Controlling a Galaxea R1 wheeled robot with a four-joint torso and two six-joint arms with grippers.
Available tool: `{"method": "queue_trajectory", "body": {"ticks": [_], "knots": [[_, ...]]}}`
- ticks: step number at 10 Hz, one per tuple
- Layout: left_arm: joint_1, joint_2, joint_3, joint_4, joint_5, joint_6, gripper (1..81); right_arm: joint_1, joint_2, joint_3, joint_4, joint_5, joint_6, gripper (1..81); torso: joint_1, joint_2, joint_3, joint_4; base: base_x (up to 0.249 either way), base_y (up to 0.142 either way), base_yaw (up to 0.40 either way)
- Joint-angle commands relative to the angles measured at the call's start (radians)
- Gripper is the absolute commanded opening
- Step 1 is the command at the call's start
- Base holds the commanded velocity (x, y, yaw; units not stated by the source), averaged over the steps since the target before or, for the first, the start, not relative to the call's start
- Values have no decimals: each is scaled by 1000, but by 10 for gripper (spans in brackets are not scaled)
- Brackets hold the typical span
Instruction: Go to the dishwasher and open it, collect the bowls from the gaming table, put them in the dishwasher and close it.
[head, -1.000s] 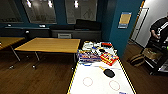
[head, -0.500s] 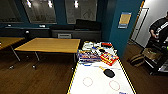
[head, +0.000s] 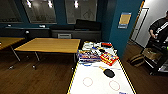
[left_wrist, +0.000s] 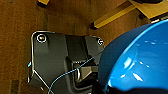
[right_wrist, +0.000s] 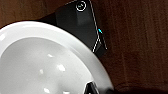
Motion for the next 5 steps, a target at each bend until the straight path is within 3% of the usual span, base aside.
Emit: {"method": "queue_trajectory", "body": {"ticks": [1,3,5], "knots": [[-22,-13,-27,7,35,-3,10,18,24,-105,-17,-55,3,10,1,0,0,0,0,0,0],[-21,7,-54,7,38,-1,10,5,75,-208,-20,-55,-3,10,1,0,0,0,0,0,0],[-20,7,-54,8,38,-3,10,-2,82,-188,-44,-52,-7,10,1,0,0,0,0,0,0]]}}
